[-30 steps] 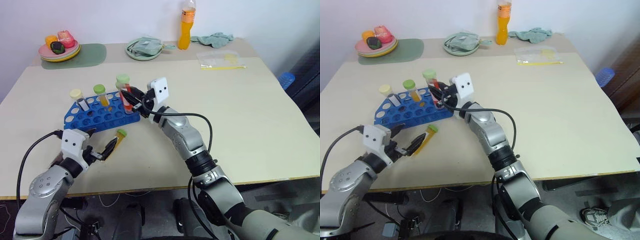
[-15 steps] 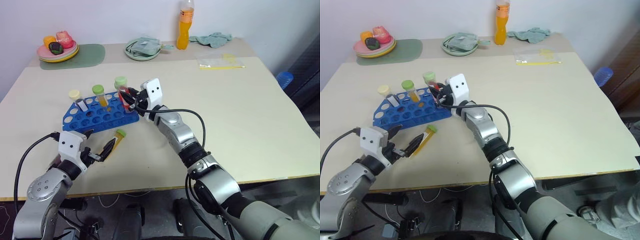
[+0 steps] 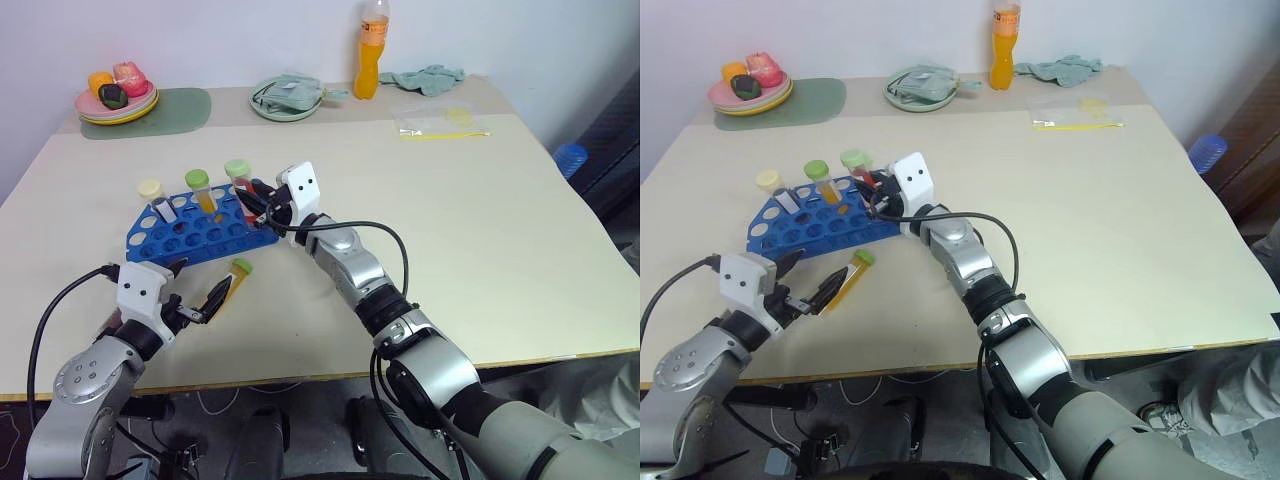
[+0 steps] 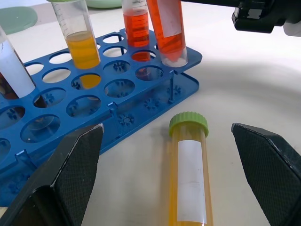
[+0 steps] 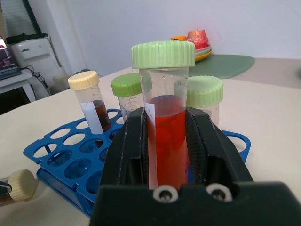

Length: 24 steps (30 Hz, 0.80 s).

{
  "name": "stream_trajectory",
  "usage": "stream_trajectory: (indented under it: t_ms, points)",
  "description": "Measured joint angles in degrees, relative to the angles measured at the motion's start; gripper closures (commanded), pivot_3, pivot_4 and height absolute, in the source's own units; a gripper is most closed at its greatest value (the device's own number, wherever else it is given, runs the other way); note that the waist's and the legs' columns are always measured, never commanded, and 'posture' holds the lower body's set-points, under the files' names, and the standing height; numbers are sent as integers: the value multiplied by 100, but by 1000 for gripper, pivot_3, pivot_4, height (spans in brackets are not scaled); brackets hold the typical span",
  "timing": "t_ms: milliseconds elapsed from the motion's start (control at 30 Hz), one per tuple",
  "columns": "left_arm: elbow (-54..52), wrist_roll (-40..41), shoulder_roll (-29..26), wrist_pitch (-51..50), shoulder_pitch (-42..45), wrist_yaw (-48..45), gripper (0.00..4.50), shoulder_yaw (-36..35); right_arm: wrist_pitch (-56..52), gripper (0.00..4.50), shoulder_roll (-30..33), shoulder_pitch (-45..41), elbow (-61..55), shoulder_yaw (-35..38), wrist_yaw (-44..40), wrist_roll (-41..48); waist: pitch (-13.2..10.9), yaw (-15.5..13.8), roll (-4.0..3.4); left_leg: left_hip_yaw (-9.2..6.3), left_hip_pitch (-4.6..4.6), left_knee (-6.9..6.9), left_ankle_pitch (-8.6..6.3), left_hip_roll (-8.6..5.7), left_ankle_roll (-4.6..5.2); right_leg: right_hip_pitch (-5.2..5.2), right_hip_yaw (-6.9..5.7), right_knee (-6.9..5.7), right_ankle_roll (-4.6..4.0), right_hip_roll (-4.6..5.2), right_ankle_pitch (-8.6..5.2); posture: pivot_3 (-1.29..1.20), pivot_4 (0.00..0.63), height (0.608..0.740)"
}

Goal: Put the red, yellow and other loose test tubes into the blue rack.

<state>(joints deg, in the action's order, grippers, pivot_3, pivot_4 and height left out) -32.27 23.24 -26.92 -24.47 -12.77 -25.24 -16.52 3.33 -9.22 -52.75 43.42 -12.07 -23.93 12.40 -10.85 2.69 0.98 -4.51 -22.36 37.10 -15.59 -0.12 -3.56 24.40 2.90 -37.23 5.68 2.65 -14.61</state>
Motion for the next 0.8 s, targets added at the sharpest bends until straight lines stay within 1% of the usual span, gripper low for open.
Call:
stream_trajectory:
  t_ms: [267, 533, 800]
  points:
    - [0, 0, 4, 0, 5, 13, 0, 0, 375, 3790, -3, -4, 236, 7, -29, 2, 0, -4, 0, 0, 0, 1, 0, 0, 0, 0, 0, 0, 0, 0, 0, 0, 150, 740]
    - [0, -3, 25, 3, 7, 44, 0, 0, 782, 3790, -3, 3, 437, -5, -307, -8, 0, 1, 0, 0, 0, 0, 0, 0, 0, 0, 0, 0, 0, 0, 0, 0, 150, 740]
    - [-8, -9, 67, 7, -66, 62, 0, -1, 1405, 3790, -3, 8, 1000, -74, -490, -182, -1, 6, -1, 0, 0, 0, 0, 0, 0, 0, 0, -1, 0, -1, 0, 0, 150, 740]
